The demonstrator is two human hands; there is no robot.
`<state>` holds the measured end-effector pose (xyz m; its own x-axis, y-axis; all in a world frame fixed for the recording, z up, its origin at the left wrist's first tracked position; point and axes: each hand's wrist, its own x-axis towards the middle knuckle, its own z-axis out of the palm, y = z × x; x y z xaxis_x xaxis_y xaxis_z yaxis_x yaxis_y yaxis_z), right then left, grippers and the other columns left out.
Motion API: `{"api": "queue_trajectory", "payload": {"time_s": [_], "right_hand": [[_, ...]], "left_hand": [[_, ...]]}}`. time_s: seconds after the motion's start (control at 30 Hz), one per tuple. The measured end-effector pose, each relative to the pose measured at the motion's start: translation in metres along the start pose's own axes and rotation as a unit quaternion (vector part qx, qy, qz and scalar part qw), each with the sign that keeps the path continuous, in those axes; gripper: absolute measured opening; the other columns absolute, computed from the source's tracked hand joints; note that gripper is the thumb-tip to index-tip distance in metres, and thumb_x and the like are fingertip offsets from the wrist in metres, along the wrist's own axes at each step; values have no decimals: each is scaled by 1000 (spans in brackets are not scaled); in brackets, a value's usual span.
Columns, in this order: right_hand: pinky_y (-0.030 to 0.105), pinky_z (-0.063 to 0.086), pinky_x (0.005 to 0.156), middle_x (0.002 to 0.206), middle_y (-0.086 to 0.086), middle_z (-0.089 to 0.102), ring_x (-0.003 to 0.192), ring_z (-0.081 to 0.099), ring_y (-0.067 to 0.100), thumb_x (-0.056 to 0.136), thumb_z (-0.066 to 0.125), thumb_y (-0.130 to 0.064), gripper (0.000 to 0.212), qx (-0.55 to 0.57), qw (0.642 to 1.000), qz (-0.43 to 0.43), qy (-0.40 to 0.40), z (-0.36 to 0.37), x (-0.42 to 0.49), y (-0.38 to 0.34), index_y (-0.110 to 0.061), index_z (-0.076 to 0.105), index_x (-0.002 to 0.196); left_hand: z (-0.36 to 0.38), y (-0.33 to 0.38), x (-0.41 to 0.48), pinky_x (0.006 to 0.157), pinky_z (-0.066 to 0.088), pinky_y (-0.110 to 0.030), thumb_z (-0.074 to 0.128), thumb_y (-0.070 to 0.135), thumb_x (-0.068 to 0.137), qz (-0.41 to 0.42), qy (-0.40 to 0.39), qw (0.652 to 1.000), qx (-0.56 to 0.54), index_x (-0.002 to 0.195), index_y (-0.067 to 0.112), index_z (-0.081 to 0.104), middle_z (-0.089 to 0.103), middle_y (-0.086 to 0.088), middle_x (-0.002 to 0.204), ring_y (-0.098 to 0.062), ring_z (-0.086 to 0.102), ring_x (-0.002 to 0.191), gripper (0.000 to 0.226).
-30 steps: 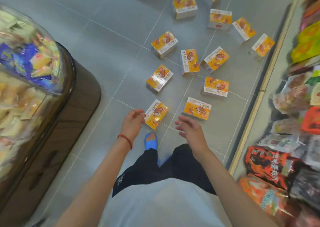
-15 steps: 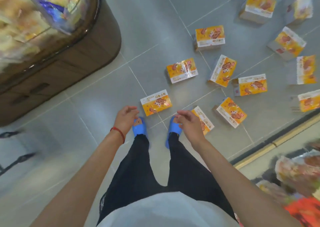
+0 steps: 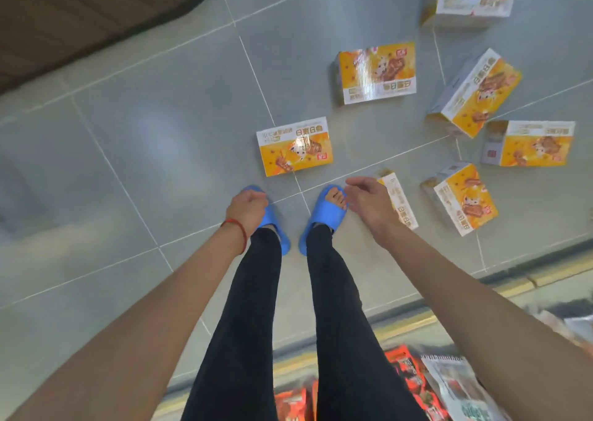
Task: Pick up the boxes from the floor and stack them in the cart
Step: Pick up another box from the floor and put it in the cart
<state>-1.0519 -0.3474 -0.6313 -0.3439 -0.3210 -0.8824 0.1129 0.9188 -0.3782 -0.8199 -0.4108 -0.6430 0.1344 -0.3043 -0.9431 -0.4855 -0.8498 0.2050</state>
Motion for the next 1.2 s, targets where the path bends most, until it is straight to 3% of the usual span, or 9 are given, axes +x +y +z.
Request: {"api": "queue_trajectory", "payload": {"time_s": [0.17,0.33,0.43,0.53,0.7,0.77,0.87,1.0,1.2], "right_hand": [[39,55,95,105,1,67,92,63,16,94,60,-13,26,-14,1000,1,26,40,106,39,-14,66,120],[45,48,108,133,5,61,119,60,24,92,68,-20,41,-30,998,6,53,77,206,73,-16,58,132],[29,41,103,146,1,50,129,52,18,95,68,-24,57,-44,998,-16,51,92,252,84,-14,46,147],[20,35,98,149,-1,47,125,48,9,100,64,-34,62,-31,998,-42,41,103,293,98,-13,40,153],[15,46,86,119,-10,68,99,64,-7,102,58,-27,33,11,998,-51,31,113,335,117,-22,59,134],[11,47,80,120,-9,69,98,64,-10,101,58,-26,33,11,998,-59,31,115,338,119,-22,59,134],[26,44,83,116,-7,69,102,63,6,94,60,-26,36,2,998,-57,25,114,330,121,-20,62,130],[14,43,73,104,-12,64,91,58,-2,98,54,-19,24,-3,998,-59,25,112,304,119,-20,61,120],[14,45,74,106,-7,65,88,59,0,98,61,-46,39,-8,994,-86,59,112,275,100,-20,64,128]], "left_hand": [[20,-25,110,89,50,-36,61,16,90,12,2,997,82,94,20,63,67,-13,111,-27,61,97,6],[40,-46,222,85,50,-32,69,27,90,12,-9,998,68,144,10,42,55,-16,142,-34,58,124,63],[55,-54,271,98,40,-26,73,32,90,41,-17,998,40,153,11,29,38,-3,157,-20,44,138,80],[70,-59,309,103,39,-28,79,35,84,67,-23,997,21,147,13,38,45,-1,150,-18,47,136,79],[89,-66,347,71,46,-7,77,28,87,108,-5,994,-23,124,16,53,65,6,112,2,62,91,46],[92,-70,351,73,47,-8,75,31,89,114,-20,993,-34,128,14,47,64,7,114,3,61,95,50],[89,-69,343,76,44,-14,69,37,93,99,-16,994,-40,129,10,41,61,12,107,1,60,97,53],[78,-59,319,77,43,-21,63,45,95,85,6,993,-77,120,14,37,56,12,99,-3,55,92,47],[64,-42,299,78,48,-32,69,55,86,56,65,985,-147,104,18,42,58,3,96,-16,60,89,50]]}}
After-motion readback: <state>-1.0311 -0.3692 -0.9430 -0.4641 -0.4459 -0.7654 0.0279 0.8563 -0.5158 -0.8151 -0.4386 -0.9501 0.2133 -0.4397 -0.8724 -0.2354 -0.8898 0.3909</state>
